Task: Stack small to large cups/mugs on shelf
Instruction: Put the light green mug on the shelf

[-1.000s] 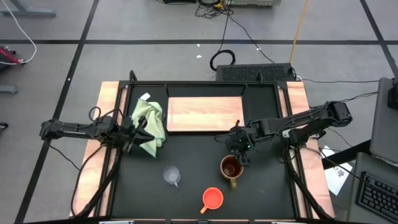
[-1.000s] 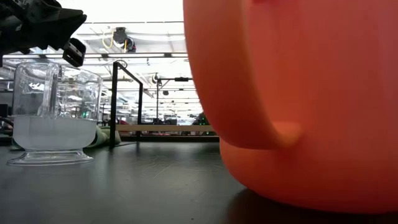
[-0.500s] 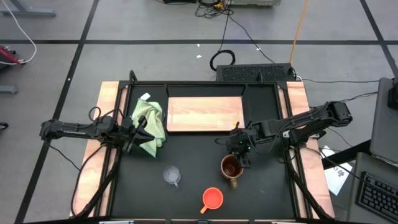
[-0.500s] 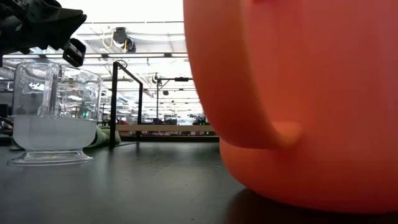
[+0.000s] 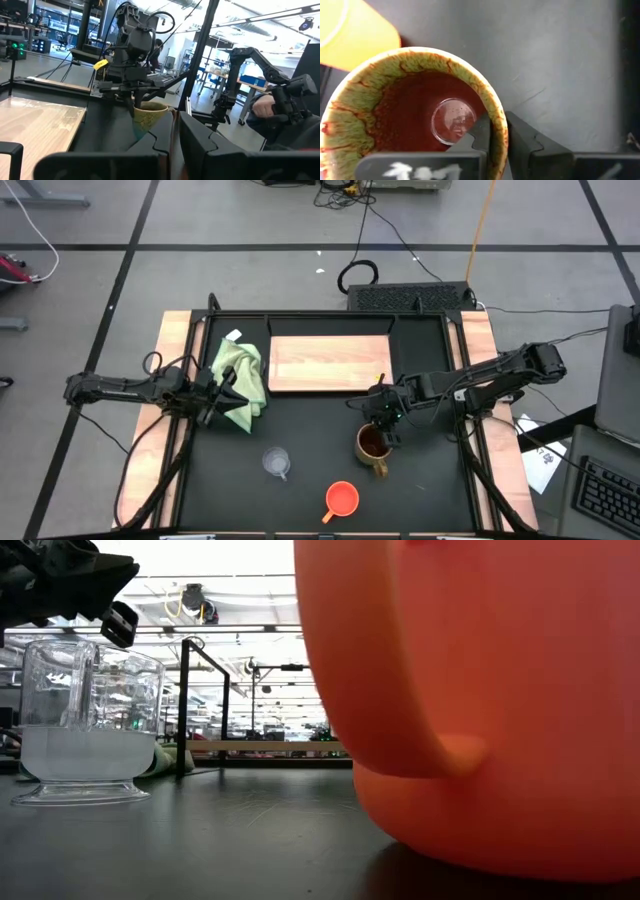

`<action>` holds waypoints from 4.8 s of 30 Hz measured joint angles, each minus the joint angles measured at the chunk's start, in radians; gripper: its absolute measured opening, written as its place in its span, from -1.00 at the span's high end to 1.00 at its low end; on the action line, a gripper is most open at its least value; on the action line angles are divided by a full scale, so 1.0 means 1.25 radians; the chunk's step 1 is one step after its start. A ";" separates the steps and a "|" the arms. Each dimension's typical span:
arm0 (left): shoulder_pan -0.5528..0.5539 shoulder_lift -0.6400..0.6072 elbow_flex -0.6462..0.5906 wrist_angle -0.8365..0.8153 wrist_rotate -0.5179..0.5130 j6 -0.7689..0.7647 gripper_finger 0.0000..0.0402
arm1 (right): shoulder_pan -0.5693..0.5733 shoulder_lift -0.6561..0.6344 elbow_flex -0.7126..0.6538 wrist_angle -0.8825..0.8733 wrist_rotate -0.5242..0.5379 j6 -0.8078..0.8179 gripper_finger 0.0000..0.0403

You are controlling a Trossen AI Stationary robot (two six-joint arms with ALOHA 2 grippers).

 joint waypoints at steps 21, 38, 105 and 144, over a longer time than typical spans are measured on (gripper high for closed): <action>0.000 0.000 0.000 -0.001 0.000 -0.001 0.84 | 0.018 -0.002 0.218 -0.164 0.082 -0.075 0.88; -0.001 0.000 0.000 0.001 0.013 -0.007 0.84 | -0.001 -0.205 0.038 0.074 0.083 -0.127 0.88; -0.001 0.000 0.000 -0.068 0.033 0.057 0.84 | -0.358 0.470 0.887 -0.365 -0.093 -0.333 0.88; -0.001 0.000 0.000 -0.095 0.040 0.101 0.84 | -0.422 0.602 0.968 -0.424 -0.069 -0.362 0.88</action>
